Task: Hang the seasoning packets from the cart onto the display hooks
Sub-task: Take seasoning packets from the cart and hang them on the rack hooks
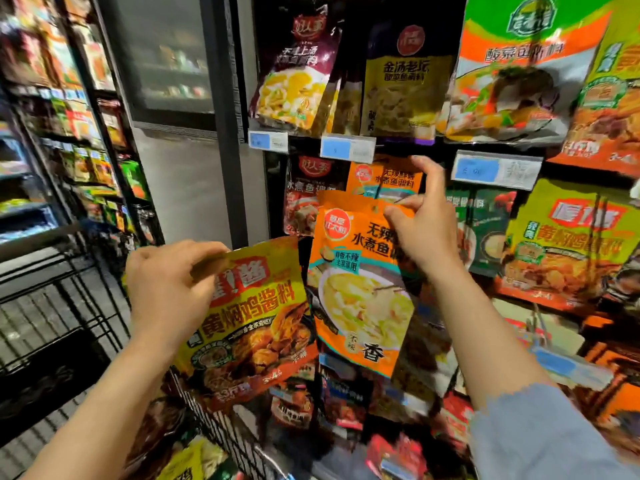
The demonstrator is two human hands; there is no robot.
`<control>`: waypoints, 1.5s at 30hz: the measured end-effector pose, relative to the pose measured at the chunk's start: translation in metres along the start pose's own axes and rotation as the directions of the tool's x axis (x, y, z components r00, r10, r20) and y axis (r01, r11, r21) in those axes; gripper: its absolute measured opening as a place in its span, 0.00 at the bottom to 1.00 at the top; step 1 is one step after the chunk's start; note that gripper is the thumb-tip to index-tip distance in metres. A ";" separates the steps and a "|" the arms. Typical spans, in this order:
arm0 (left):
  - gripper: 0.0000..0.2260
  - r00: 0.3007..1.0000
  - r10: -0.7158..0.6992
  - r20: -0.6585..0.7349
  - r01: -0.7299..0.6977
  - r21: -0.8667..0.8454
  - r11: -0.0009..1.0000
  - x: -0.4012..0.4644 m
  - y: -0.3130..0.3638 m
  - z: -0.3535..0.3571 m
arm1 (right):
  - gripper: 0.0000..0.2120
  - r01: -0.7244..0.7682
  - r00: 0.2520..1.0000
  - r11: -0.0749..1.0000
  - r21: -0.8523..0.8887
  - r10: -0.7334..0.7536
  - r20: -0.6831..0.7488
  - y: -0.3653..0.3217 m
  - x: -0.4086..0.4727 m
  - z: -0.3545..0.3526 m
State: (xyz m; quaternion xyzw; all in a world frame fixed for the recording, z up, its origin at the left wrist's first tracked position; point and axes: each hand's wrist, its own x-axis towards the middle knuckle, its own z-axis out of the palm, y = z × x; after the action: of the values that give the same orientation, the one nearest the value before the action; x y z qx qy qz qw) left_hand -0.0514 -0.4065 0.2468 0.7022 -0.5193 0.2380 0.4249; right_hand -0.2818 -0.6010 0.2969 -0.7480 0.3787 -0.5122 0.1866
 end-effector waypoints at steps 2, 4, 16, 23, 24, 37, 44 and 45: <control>0.13 1.000 -0.017 0.005 0.016 0.034 0.999 0.009 0.002 0.012 | 0.33 0.014 1.000 0.999 0.048 -0.015 0.015 0.014 0.023 0.015; 0.13 0.999 -0.045 -0.007 0.045 0.052 0.998 0.018 0.007 0.023 | 0.33 0.031 0.999 0.996 0.081 -0.034 0.029 0.026 0.043 0.027; 0.15 0.979 -0.202 -0.034 0.205 0.132 0.970 0.059 0.039 0.092 | 0.34 0.047 0.983 0.933 0.356 -0.108 0.152 0.088 0.129 0.074; 0.14 0.973 -0.229 -0.039 0.233 0.148 0.961 0.064 0.050 0.120 | 0.35 0.116 0.956 0.852 0.511 -0.235 0.174 0.091 0.142 0.076; 0.12 0.977 -0.211 -0.044 0.215 0.166 0.962 0.065 0.051 0.123 | 0.35 0.122 0.952 0.842 0.526 -0.250 0.178 0.090 0.146 0.076; 0.10 0.984 -0.152 -0.090 0.166 0.182 0.969 0.073 0.055 0.133 | 0.34 -0.143 0.942 0.821 0.553 -0.059 0.331 0.076 0.180 0.091; 0.09 0.972 -0.206 -0.112 0.221 0.139 0.965 0.070 0.046 0.131 | 0.34 -0.133 0.949 0.812 0.568 -0.060 0.308 0.073 0.180 0.091; 0.09 0.974 -0.197 -0.112 0.213 0.143 0.967 0.069 0.047 0.130 | 0.34 -0.137 0.949 0.811 0.569 -0.058 0.310 0.073 0.179 0.089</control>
State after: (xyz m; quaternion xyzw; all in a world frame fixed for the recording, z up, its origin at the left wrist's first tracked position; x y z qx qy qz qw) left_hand -0.0848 -0.5574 0.2482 0.7706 -0.4026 0.2661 0.4163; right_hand -0.1945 -0.7937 0.3239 -0.7177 0.1842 -0.4743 0.4754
